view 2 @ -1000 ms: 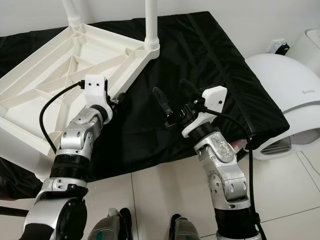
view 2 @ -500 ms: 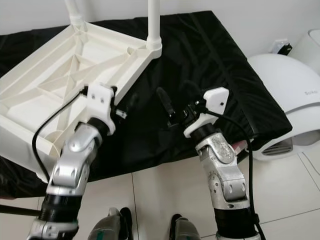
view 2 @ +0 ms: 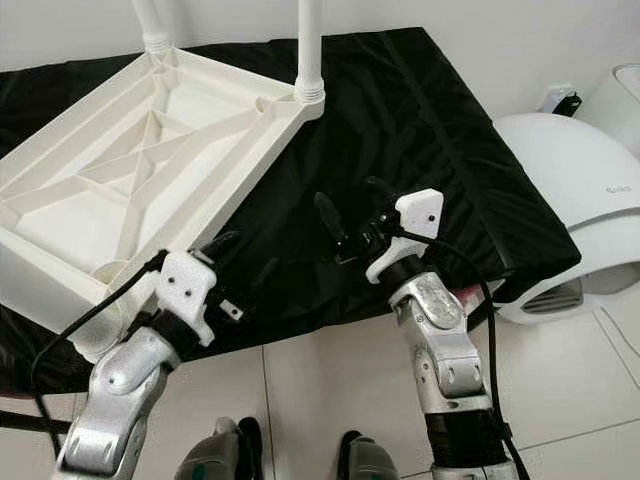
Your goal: Building children table
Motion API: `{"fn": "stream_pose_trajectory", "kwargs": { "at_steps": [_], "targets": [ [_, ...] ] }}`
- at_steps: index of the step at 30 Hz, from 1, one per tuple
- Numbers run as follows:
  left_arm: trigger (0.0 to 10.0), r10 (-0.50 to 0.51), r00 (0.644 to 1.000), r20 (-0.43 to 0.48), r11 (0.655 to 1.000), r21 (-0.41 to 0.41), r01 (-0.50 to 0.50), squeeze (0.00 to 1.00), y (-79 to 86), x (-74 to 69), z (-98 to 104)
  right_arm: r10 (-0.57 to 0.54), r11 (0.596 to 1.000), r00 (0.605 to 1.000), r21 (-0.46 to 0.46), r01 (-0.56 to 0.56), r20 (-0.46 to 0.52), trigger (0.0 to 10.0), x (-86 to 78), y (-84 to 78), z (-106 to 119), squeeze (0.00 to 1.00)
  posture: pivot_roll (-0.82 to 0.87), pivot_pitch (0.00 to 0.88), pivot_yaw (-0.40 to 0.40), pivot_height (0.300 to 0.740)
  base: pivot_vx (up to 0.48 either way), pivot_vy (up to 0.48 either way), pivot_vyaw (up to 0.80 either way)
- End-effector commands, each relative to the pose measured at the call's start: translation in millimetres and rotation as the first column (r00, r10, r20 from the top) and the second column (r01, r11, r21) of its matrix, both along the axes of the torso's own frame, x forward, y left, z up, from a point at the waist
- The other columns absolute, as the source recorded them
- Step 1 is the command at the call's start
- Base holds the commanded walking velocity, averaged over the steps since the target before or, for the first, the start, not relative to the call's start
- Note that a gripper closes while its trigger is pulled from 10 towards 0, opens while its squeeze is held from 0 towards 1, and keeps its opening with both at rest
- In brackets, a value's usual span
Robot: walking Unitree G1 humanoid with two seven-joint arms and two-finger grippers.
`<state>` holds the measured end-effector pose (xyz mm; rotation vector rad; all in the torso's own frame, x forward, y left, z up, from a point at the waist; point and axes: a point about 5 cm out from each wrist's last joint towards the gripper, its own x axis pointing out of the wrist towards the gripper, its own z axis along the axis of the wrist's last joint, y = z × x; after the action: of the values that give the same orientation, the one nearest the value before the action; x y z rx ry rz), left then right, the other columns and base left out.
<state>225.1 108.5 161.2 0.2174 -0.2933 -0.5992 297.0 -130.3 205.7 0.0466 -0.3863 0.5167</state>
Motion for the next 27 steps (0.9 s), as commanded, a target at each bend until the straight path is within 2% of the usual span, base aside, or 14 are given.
{"fn": "stream_pose_trajectory", "kwargs": {
  "at_steps": [1,6,14,21,24,27],
  "targets": [
    [10.0,-0.036,0.999,0.015,0.999,-0.009,0.036,0.0,-0.2,-5.3,0.5,0.009,1.0,1.0,-0.019,-0.009,0.004,10.0,2.1,-0.3,-2.3,0.0,0.04,0.175,-0.01,0.74,0.0,0.0,0.0],
    [10.0,-0.076,0.997,0.012,0.997,0.0,0.076,0.0,2.5,-12.6,-3.2,0.018,0.999,1.0,-0.037,-0.017,0.01,10.0,6.6,-1.0,-3.6,0.0,0.05,0.173,-0.013,0.74,0.0,0.0,0.0],
    [10.0,-0.21,0.977,-0.031,0.968,0.131,0.212,0.0,15.9,-32.4,-26.4,0.033,0.994,0.999,-0.102,-0.029,0.033,10.0,23.0,-8.8,-1.2,0.0,0.06,0.179,-0.01,0.74,0.0,0.0,0.0],
    [10.0,-0.267,0.96,-0.087,0.944,0.18,0.278,0.0,22.1,-47.7,-39.6,0.04,0.993,0.998,-0.115,-0.035,0.044,10.0,29.3,-10.0,-0.6,0.0,0.08,0.183,-0.016,0.74,0.0,0.0,0.0],
    [10.0,-0.269,0.958,-0.099,0.943,0.174,0.283,0.0,23.3,-49.8,-40.4,0.044,0.992,0.998,-0.117,-0.038,0.045,10.0,30.2,-9.8,-0.7,0.0,0.08,0.183,-0.018,0.74,0.0,0.0,0.0],
    [10.0,-0.267,0.958,-0.107,0.945,0.167,0.282,0.0,29.3,-58.0,-38.8,0.055,0.991,0.997,-0.128,-0.048,0.053,10.0,34.3,-10.6,0.5,0.0,0.09,0.184,-0.025,0.74,0.0,0.0,0.0]
  ]
}}
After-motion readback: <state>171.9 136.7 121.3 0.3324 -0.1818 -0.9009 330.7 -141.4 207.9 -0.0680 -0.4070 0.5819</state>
